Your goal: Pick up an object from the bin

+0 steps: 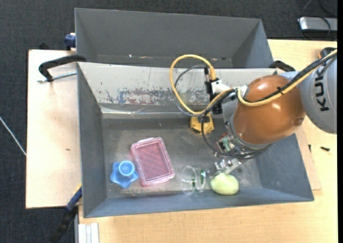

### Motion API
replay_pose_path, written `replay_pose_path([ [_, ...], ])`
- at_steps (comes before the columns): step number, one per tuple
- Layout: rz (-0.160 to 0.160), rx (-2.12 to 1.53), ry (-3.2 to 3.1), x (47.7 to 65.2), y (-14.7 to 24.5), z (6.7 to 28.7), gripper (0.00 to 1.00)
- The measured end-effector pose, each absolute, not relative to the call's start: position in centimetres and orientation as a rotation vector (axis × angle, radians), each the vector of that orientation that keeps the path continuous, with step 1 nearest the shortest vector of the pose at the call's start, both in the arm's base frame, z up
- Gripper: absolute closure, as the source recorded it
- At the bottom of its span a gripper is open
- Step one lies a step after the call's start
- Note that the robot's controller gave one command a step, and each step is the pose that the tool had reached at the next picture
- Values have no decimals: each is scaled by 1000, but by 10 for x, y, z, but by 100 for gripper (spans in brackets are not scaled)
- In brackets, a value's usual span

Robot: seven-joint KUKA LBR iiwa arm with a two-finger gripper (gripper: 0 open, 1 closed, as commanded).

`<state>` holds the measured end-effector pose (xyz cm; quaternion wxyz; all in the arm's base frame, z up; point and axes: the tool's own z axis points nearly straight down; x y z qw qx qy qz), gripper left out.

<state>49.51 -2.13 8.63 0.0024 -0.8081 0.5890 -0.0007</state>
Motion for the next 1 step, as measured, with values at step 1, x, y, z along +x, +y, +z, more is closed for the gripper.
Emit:
replay_pose_path([
  [1,-2,-2535,1848,495,-21,86,100],
])
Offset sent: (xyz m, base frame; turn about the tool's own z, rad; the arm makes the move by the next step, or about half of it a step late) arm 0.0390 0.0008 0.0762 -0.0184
